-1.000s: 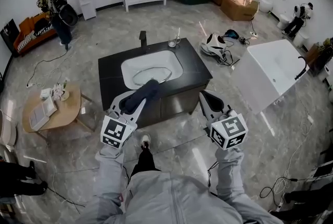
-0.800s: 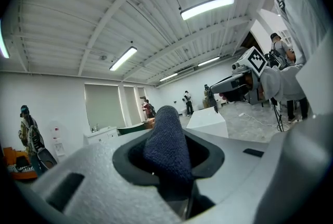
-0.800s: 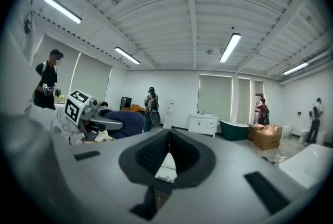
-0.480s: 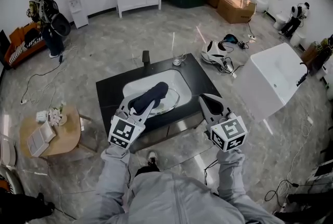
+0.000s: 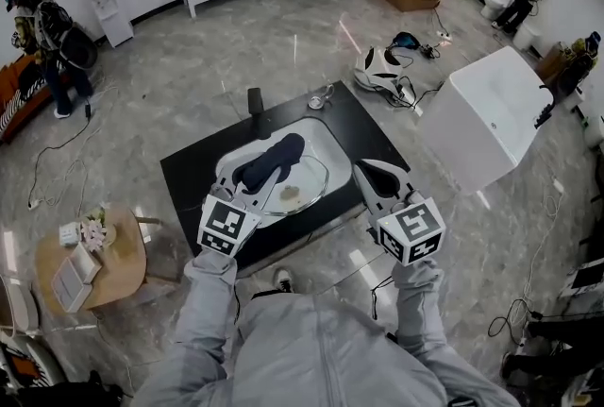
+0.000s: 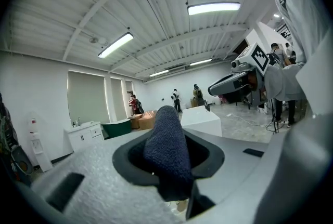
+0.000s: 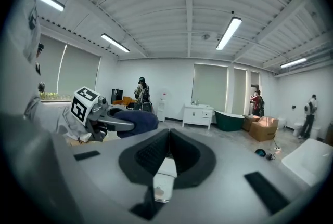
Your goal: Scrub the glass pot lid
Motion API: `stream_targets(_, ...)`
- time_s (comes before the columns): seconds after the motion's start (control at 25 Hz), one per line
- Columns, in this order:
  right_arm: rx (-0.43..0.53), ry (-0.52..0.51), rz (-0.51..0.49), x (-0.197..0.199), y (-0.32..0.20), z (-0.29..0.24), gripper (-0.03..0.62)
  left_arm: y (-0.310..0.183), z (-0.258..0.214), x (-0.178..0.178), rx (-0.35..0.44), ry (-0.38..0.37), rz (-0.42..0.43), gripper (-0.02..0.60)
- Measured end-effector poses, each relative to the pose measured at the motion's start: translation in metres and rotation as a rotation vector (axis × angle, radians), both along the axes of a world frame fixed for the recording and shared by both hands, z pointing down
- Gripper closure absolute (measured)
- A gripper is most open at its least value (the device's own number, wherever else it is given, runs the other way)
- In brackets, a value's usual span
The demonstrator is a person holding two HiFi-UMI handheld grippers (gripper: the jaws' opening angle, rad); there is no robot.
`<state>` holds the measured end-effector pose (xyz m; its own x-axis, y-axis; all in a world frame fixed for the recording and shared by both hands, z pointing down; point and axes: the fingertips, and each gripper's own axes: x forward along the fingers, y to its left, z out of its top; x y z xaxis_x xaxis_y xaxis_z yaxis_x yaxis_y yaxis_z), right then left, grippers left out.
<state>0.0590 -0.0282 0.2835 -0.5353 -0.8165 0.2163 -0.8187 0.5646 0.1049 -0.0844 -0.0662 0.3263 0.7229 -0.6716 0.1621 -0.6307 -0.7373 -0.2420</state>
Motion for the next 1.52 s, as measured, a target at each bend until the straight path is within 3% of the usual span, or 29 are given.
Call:
stream_targets(0.28,-0.068,0.026,0.058,-0.005,-0.019,0.031,0.565,-0.026,0.037,0.005,-0.078,-0.014,0.037,0.457)
stream_targets(0.64,-0.201,0.046,0.08,0.002,-0.038,0.083,0.565,-0.053,0.101,0.003,-0.201,-0.061,0.0,0.457)
stream_targets(0.96,-0.306,0.07,0.042,0.019,-0.073,0.141,0.565,-0.085,0.188,0.012,-0.309,-0.188,-0.053,0.457)
stream_targets(1.12,-0.371,0.05,0.01,0.021,-0.092,0.167,0.565,-0.103,0.235,0.014,-0.337,-0.299,-0.101,0.457)
stream_targets(1.36,-0.454,0.022,-0.022,0.018,-0.114,0.202,0.565,-0.128,0.296,0.0,-0.438,-0.387,-0.195,0.457)
stream_targets(1.52,-0.492,0.033,-0.032,0.024,-0.123,0.221,0.565,-0.141,0.342,-0.008,-0.498,-0.494,-0.237,0.457)
